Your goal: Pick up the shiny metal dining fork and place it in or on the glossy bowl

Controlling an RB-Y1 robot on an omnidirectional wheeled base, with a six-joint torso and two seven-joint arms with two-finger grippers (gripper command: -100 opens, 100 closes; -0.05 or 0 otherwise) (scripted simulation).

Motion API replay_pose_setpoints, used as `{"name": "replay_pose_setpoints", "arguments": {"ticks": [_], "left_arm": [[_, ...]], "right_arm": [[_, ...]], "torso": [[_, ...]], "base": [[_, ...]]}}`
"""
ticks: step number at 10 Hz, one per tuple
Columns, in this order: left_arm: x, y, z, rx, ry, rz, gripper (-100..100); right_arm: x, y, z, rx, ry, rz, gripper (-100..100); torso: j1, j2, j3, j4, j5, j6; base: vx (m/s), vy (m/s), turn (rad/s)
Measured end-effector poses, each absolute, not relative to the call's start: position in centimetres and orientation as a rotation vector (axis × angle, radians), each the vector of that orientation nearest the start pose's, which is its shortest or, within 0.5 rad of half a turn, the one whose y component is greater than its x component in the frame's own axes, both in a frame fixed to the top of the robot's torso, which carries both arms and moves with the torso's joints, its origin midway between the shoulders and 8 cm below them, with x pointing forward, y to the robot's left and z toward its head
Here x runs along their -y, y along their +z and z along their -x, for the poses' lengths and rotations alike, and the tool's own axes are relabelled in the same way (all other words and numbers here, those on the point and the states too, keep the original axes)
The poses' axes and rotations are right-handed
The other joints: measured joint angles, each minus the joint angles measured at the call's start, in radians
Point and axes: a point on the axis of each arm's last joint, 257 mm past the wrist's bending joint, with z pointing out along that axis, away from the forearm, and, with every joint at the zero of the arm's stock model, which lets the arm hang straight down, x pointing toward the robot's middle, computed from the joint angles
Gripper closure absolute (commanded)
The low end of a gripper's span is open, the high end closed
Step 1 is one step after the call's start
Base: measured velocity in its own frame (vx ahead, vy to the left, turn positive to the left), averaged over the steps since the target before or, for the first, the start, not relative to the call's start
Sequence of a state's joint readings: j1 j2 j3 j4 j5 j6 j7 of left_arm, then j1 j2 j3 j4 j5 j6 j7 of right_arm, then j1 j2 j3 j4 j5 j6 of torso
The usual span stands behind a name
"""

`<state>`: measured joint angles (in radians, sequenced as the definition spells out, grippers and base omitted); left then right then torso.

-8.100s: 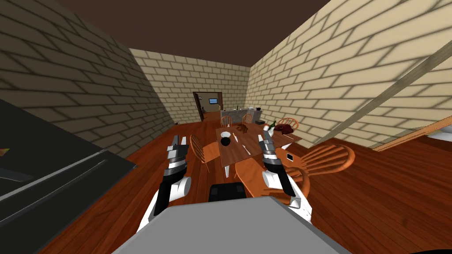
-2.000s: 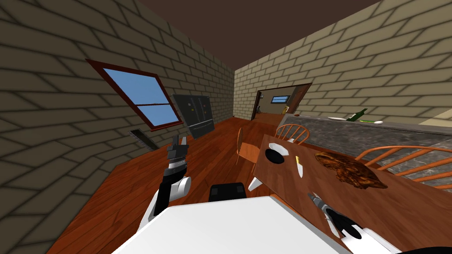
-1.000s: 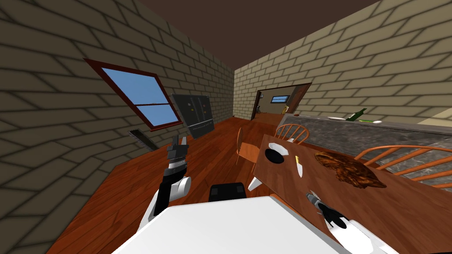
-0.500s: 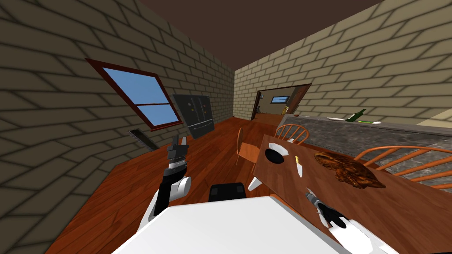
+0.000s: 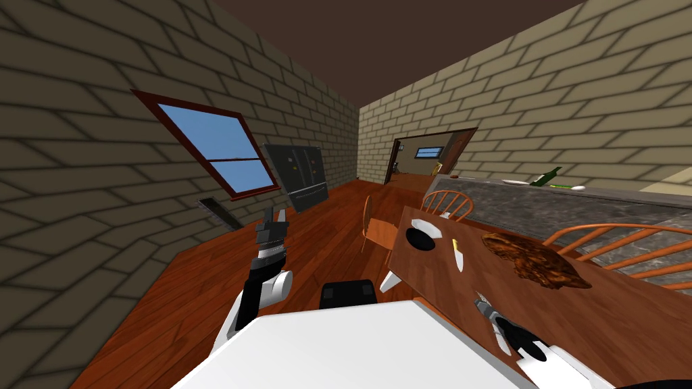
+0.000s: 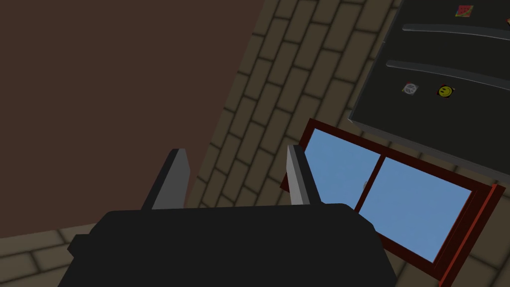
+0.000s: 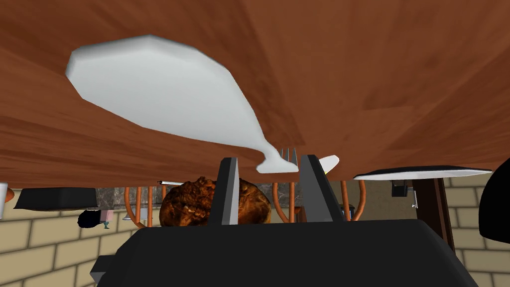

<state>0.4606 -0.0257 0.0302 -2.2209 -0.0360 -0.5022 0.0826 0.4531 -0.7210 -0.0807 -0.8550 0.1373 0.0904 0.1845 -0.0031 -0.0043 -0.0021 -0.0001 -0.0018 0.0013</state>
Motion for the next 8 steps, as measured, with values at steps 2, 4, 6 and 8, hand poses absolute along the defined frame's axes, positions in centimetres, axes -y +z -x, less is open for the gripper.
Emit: {"name": "replay_pose_setpoints", "arguments": {"ticks": [2, 4, 6, 8], "left_arm": [[-28.6, 1.2, -35.7, -0.601, -1.335, 0.701, 0], [-28.6, 1.2, -35.7, -0.601, -1.335, 0.701, 0], [-28.6, 1.2, -35.7, -0.601, -1.335, 0.701, 0], [-28.6, 1.2, -35.7, -0.601, -1.335, 0.701, 0]], "right_arm": [[73.1, -47.3, -8.4, -2.099, -0.537, -1.21, 100], [74.7, -45.4, -8.7, -2.074, -0.561, -1.214, 100], [76.1, -44.0, -9.3, -2.056, -0.578, -1.218, 100], [77.3, -42.6, -9.9, -2.038, -0.59, -1.223, 100]], "torso": [[0.001, -0.005, -0.003, 0.0, 0.002, -0.001], [0.001, -0.008, -0.004, -0.001, 0.002, -0.002], [0.002, -0.009, -0.004, -0.001, 0.002, -0.002], [0.002, -0.007, -0.004, 0.0, 0.002, -0.002]], "base": [[0.087, 0.015, 0.056], [0.113, 0.006, 0.04], [0.099, 0.014, 0.055], [0.105, 0.01, 0.036]]}}
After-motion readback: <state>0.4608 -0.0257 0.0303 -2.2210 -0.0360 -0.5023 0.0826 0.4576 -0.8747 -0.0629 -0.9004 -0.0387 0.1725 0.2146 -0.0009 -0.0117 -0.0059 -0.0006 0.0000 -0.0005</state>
